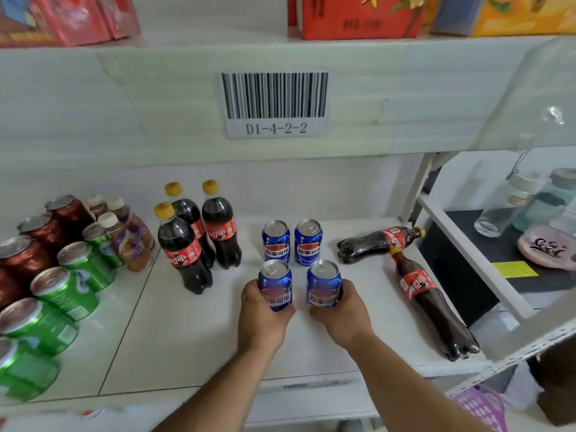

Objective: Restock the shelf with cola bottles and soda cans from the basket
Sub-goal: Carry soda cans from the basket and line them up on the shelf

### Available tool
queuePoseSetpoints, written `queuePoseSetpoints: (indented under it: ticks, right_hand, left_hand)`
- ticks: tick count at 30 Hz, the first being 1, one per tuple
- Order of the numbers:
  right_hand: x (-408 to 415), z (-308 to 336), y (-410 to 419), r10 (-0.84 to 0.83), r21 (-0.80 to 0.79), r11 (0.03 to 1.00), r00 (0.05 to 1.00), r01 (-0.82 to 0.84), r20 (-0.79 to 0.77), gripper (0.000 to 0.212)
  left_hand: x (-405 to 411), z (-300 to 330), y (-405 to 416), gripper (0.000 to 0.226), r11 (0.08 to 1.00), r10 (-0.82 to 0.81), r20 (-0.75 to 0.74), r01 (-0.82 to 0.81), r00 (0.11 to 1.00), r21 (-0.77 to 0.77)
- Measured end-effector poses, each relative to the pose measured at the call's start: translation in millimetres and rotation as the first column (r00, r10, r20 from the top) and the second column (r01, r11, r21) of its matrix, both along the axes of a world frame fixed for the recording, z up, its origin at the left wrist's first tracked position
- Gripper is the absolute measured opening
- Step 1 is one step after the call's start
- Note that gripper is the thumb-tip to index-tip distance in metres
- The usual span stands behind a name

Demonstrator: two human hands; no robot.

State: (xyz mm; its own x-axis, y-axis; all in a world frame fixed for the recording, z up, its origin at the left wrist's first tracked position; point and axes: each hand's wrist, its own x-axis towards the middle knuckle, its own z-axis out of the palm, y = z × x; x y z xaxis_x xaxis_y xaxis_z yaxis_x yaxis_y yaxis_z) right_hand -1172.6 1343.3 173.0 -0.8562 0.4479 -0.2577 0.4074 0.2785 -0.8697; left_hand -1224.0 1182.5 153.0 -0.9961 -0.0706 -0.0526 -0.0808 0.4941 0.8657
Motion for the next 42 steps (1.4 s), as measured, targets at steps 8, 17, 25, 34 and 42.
queuePoseSetpoints:
  ticks: [8, 17, 25, 34, 42]
  right_hand:
    - [-13, 1, 0, 0.044, -0.04, 0.998, 0.996, -0.047, -0.075, 0.069]
    - [8, 2, -6, -0.044, 0.036, 0.998, 0.999, 0.043, 0.027, 0.086]
    - [6, 2, -17, -0.151, -0.031, 0.988, 0.989, 0.151, -0.003, 0.059]
    - [-20, -2, -12, -0.128, -0.021, 0.992, 0.992, 0.128, -0.014, 0.052]
    - [-41, -1, -7, -0.112, 0.014, 0.994, 0.994, 0.112, 0.009, 0.052]
  left_hand:
    - [-14, -4, 15, 0.083, 0.999, -0.017, -0.018, 0.018, 1.0, 0.04]
    - [-6, -18, 4, 0.073, 0.998, -0.068, 0.005, 0.068, 0.998, -0.015]
    - [0, -12, 2, 0.065, 0.995, -0.056, 0.024, 0.054, 0.998, 0.09]
    - [-13, -6, 8, 0.067, 0.992, -0.038, 0.023, 0.035, 0.999, 0.122]
    - [-32, -1, 15, 0.069, 0.997, -0.033, 0.02, 0.031, 0.999, 0.073]
